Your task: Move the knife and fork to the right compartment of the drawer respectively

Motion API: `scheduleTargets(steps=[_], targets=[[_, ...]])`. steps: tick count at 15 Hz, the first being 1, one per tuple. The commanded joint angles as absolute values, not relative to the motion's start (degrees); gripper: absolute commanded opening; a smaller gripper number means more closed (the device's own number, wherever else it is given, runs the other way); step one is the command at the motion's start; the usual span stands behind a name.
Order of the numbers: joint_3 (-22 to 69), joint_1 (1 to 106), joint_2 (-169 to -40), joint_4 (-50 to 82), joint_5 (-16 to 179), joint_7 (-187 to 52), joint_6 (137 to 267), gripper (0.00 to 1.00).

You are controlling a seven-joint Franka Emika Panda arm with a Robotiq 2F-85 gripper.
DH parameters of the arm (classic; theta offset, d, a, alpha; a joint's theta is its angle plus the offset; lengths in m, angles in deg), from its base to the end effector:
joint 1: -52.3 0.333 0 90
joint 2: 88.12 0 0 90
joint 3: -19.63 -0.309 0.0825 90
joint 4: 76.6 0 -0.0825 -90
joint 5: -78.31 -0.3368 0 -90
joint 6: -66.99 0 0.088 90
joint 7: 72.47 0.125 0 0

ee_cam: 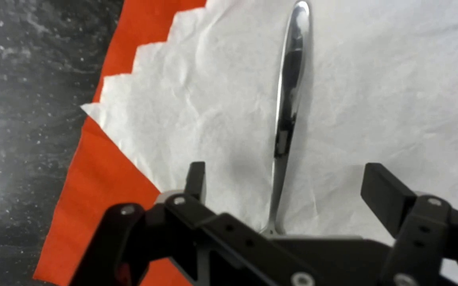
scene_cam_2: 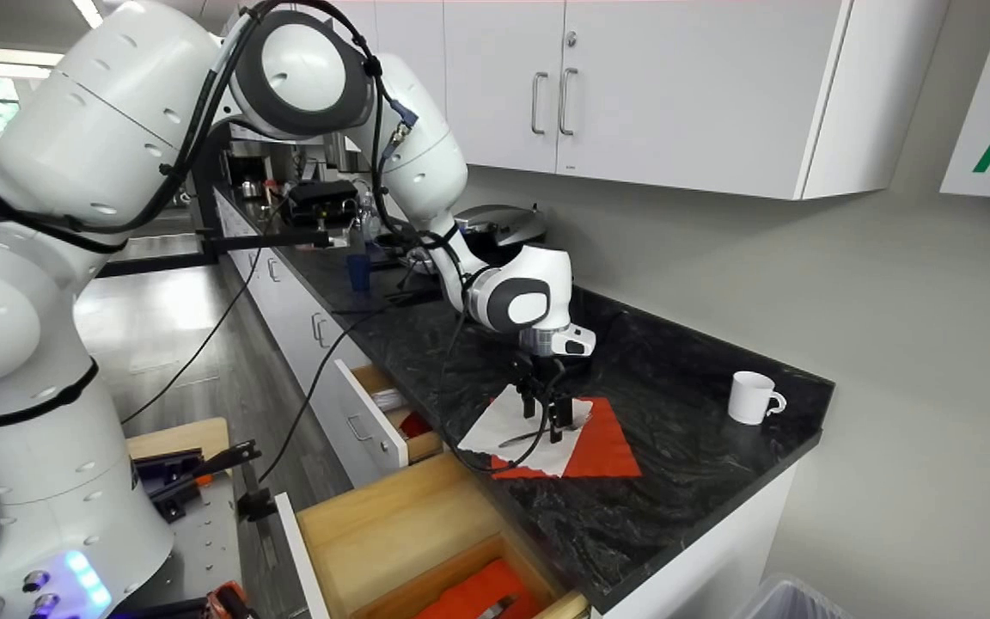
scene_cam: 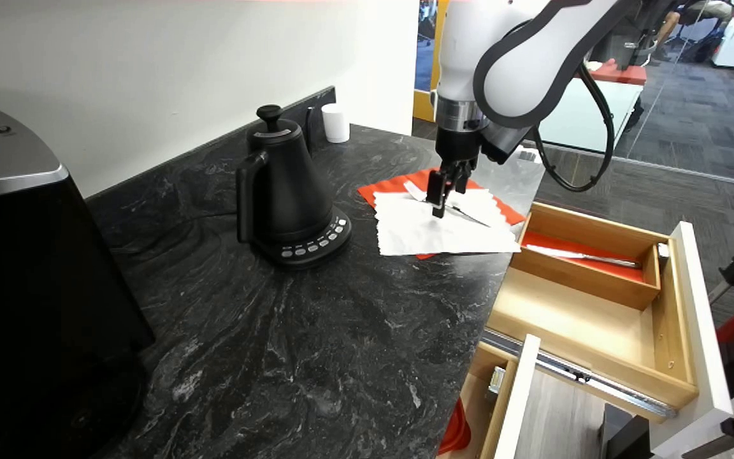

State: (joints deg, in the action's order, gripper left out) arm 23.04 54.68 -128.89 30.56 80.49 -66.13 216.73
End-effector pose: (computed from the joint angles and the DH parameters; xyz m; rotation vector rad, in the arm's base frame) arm 0.6050 -0.0088 0.1500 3.0818 -0.1249 0.0539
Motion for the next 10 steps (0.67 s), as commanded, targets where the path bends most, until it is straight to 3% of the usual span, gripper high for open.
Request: scheduleTargets(steps=[1,3,5,10], targets=[[21.1,52.8,-129.4,29.8,77.7,-66.9,216.7,1.00],[20.9,52.6,-129.4,29.8,76.8,-66.9,216.9,1.00],[21.0,52.7,-129.3,30.0,76.4,-66.7,217.3,0.74],[21.1,52.9,-129.1,30.4,76.2,-66.5,217.9,0.41]])
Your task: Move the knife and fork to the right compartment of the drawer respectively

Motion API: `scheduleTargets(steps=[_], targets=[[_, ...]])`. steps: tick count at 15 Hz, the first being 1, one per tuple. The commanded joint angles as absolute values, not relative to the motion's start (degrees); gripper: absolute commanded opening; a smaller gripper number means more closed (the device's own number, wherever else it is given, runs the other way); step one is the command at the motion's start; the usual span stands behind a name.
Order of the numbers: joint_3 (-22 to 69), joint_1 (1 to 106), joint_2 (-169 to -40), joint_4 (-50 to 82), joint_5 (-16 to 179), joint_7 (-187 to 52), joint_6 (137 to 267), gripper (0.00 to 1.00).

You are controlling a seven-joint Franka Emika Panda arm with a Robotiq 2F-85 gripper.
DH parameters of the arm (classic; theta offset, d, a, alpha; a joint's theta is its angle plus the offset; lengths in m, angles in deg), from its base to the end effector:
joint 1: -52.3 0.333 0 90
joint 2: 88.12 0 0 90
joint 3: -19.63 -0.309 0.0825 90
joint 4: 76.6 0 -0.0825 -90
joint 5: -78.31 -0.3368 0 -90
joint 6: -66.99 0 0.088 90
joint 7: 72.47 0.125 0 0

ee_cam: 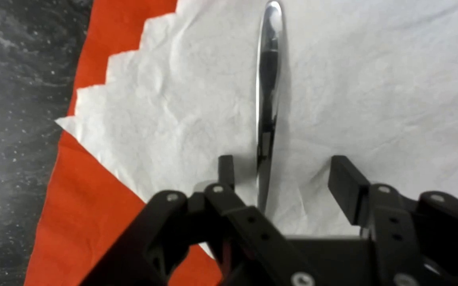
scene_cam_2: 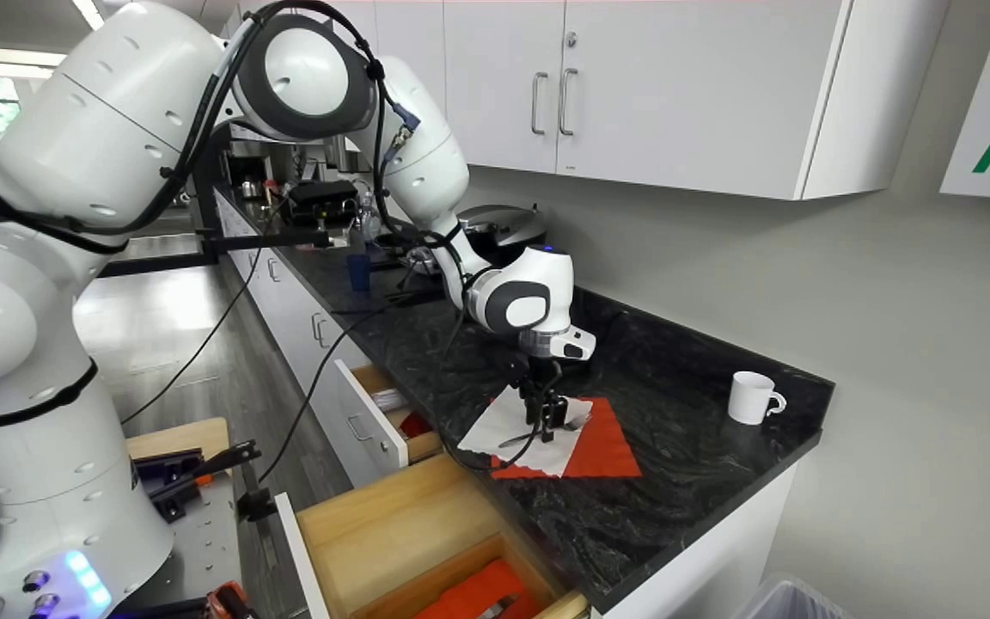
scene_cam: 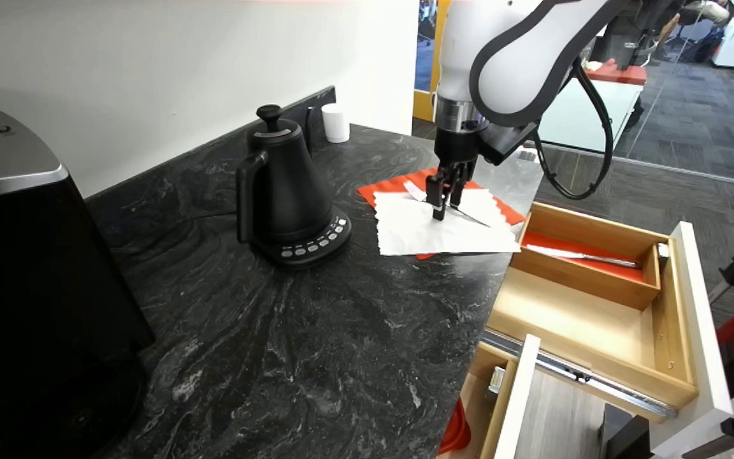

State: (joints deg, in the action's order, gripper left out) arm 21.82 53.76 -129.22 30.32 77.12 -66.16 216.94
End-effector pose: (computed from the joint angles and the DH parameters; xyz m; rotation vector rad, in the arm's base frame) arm 0.6059 -0.0069 0.1479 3.1219 -0.2045 0.0547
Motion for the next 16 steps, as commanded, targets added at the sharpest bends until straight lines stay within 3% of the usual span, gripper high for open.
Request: scheduleTargets(steps=[1,2,4,8,16], targets=[[21.3,53.1,-129.1,30.5,76.2,-66.1,217.8,0.34],[21.5,53.2,-129.1,30.5,76.3,-66.0,217.8,0.77],[21.7,53.3,-129.0,30.6,76.3,-65.8,218.0,0.75],[21.8,53.4,-128.9,30.8,76.4,-65.6,218.0,0.98],[22.8,53.8,-127.9,31.8,76.7,-65.0,220.6,1.00]])
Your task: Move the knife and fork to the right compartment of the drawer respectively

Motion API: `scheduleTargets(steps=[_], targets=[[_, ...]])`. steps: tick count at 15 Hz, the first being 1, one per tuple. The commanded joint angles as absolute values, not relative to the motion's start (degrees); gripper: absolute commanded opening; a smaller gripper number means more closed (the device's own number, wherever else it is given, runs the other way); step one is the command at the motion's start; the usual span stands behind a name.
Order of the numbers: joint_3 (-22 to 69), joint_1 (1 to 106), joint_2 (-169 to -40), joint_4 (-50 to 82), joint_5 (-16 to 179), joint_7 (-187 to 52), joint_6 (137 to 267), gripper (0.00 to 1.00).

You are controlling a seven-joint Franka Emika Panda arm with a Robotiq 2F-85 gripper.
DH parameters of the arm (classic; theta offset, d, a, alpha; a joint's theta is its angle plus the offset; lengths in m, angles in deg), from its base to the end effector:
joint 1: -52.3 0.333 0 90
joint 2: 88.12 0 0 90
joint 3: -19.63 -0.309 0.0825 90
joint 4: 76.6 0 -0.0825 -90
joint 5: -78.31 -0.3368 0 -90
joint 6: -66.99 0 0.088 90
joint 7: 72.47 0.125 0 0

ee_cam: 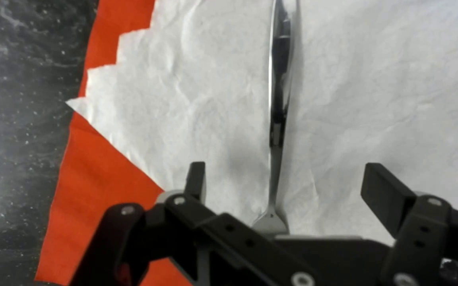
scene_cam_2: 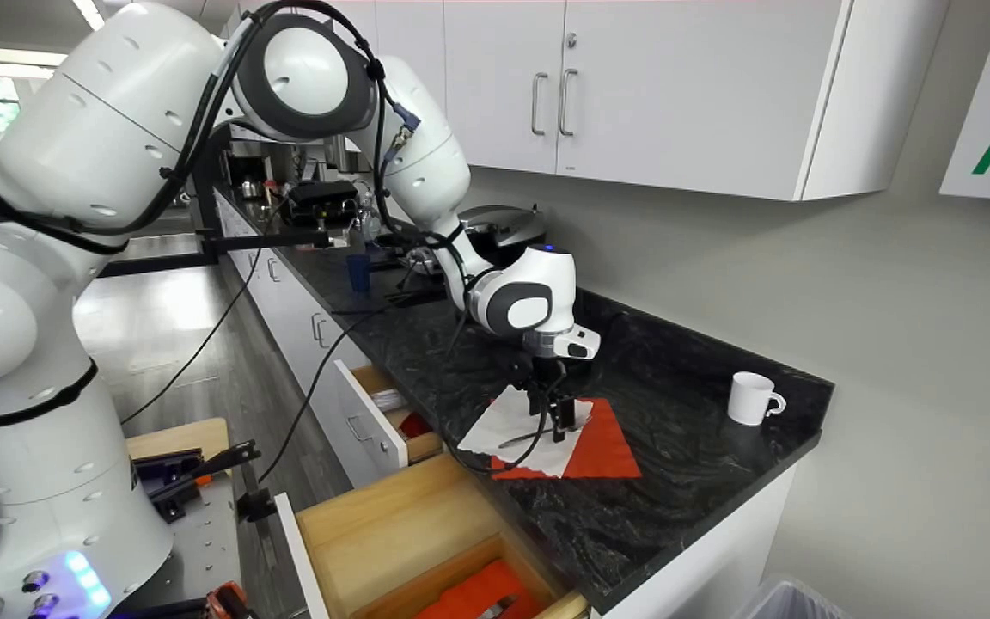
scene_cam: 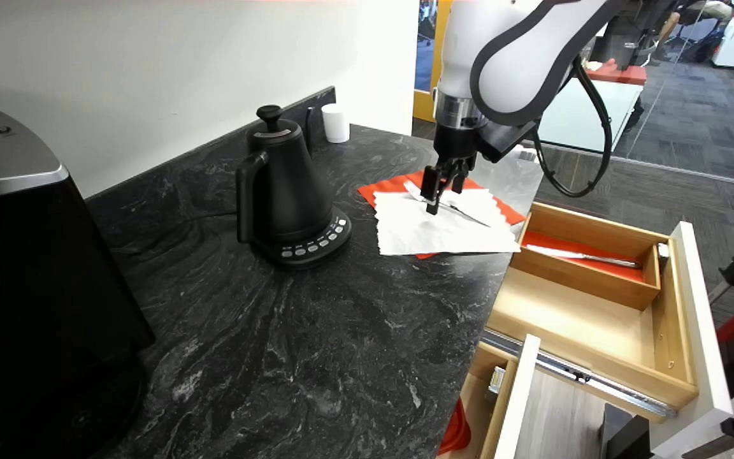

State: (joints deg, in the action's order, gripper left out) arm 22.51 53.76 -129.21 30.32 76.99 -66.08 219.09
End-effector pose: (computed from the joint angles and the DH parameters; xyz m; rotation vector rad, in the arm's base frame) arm 0.6103 -0.0140 0.1518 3.1137 -0.2226 0.1145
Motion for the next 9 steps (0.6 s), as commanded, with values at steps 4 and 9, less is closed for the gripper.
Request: scheduleTargets(steps=[4,9], targets=[[22.4,53.5,-128.2,32.0,76.6,-65.7,220.7,0.68],[22.7,53.6,-128.0,32.1,76.4,-65.1,220.6,0.34]])
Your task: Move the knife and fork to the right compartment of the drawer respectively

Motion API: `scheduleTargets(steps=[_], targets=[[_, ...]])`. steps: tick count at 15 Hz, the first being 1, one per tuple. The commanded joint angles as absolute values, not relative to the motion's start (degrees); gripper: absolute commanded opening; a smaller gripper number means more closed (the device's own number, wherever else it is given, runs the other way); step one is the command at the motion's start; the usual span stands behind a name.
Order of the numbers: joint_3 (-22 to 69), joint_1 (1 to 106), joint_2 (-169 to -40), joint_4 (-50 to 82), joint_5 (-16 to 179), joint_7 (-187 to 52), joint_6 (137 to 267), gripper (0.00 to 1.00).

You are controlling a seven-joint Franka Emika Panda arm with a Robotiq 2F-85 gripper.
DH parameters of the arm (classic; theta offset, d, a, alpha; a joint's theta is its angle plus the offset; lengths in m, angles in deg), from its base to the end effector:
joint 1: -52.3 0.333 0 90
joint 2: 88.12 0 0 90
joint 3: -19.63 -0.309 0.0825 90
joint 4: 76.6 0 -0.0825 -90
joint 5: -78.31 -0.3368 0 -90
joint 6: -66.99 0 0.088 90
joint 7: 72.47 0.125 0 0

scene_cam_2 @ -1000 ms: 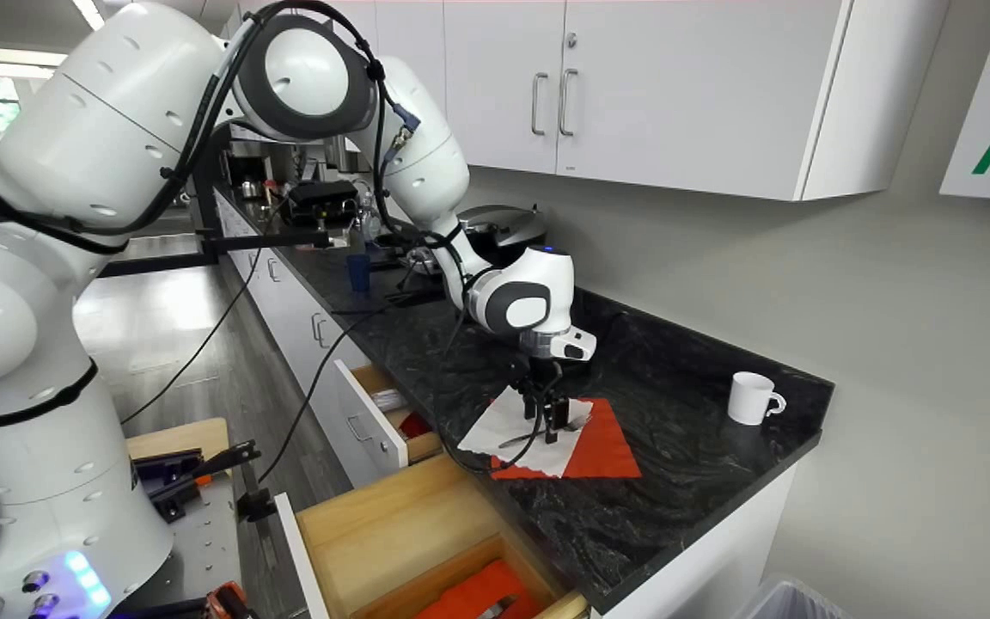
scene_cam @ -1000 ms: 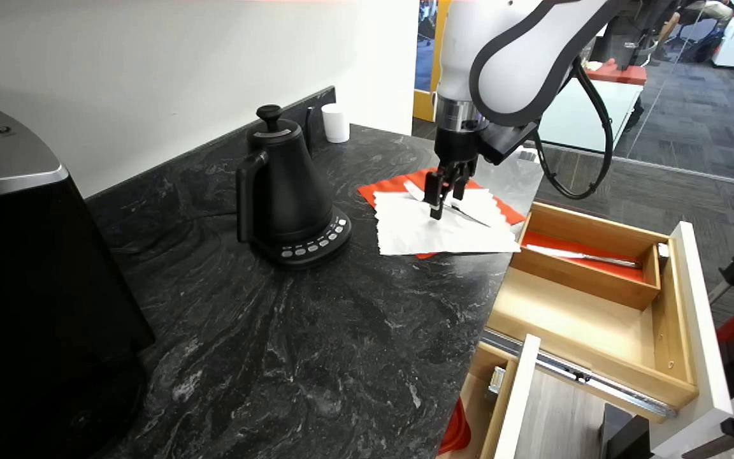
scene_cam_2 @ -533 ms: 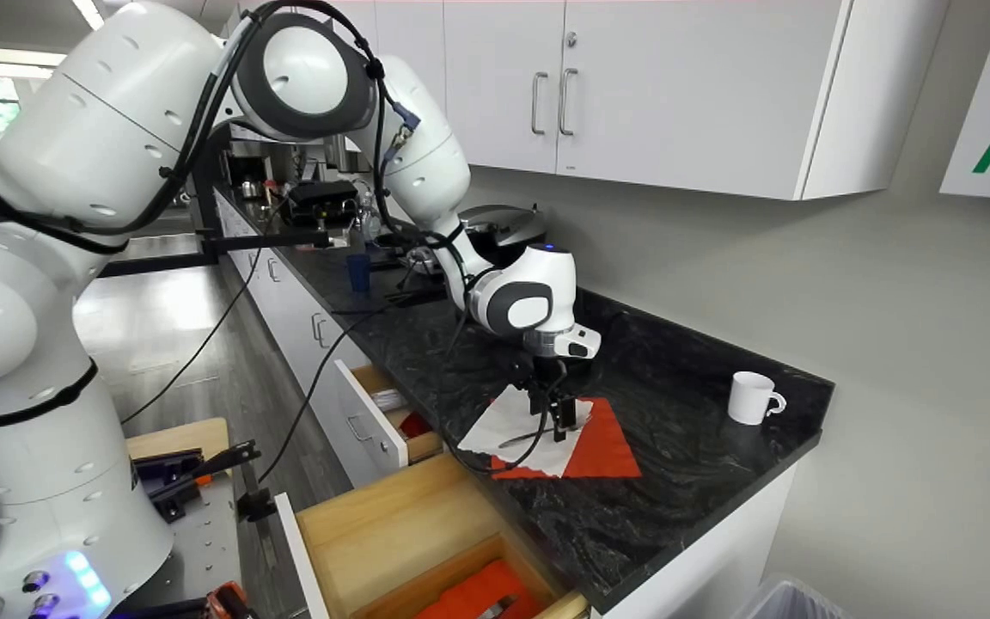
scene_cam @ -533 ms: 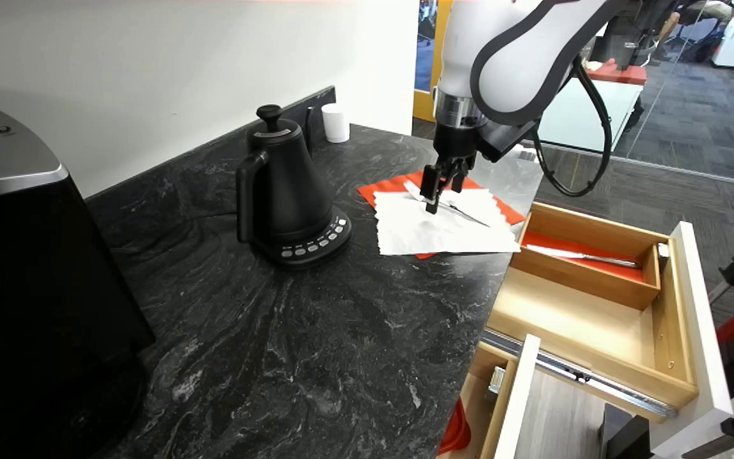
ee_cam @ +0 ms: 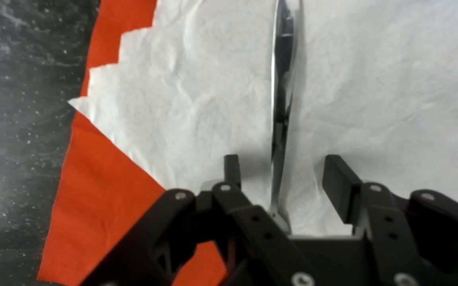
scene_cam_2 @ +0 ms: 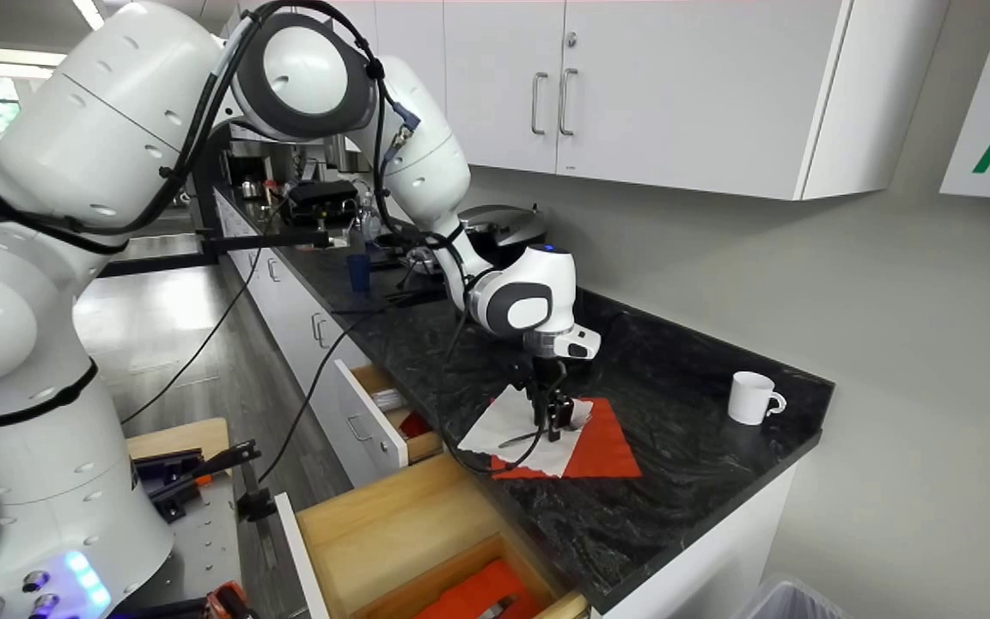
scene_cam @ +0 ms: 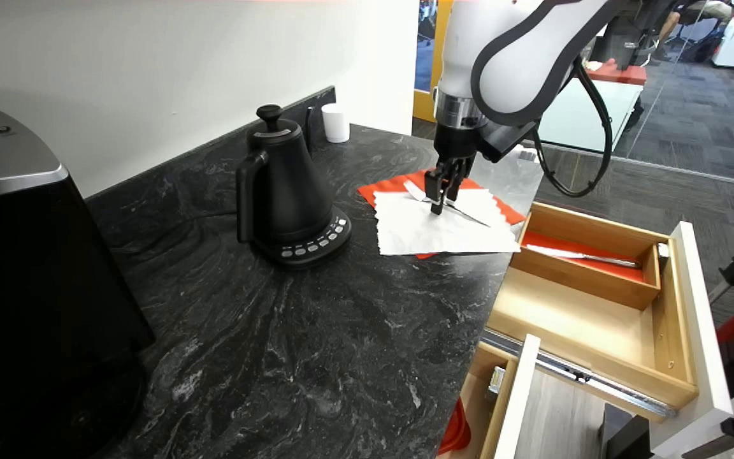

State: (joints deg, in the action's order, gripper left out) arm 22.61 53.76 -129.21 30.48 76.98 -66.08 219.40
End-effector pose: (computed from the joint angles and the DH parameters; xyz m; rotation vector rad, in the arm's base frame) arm 0.6100 -0.0151 0.1514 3.1123 -0.2247 0.1187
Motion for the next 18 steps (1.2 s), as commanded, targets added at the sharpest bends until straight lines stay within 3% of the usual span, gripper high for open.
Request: scheduleTargets(steps=[1,4,6,18], targets=[[22.7,53.6,-128.0,32.1,76.4,-65.0,220.7,0.26],[22.7,53.5,-128.1,32.0,76.3,-64.9,220.6,0.07],[22.8,53.4,-128.1,32.0,76.3,-64.8,220.5,0.02],[20.7,53.1,-122.0,36.3,76.0,-66.5,219.5,0.05]])
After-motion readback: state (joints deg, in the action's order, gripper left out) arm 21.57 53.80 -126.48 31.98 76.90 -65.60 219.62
